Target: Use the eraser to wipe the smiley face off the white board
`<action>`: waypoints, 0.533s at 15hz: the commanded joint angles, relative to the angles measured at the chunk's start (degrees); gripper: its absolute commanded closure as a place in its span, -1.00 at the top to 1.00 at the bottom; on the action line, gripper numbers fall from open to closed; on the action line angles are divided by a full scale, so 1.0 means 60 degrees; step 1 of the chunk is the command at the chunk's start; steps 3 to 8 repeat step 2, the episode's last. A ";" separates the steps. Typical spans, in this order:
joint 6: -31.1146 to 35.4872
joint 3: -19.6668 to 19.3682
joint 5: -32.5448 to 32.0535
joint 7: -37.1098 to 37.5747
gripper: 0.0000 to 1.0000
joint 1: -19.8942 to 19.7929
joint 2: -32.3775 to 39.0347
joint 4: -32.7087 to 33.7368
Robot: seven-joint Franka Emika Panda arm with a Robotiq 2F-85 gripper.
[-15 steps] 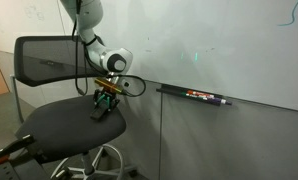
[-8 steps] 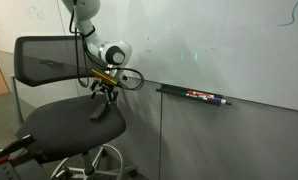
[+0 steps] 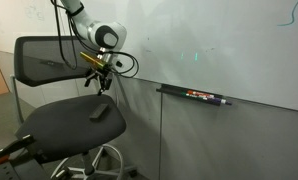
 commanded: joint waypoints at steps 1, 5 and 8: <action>0.0765 -0.0206 0.0111 0.0502 1.00 0.0218 -0.1069 -0.1202; 0.0975 -0.0179 0.0221 0.0502 1.00 0.0187 -0.1142 -0.1343; 0.0975 -0.0179 0.0221 0.0502 1.00 0.0187 -0.1142 -0.1343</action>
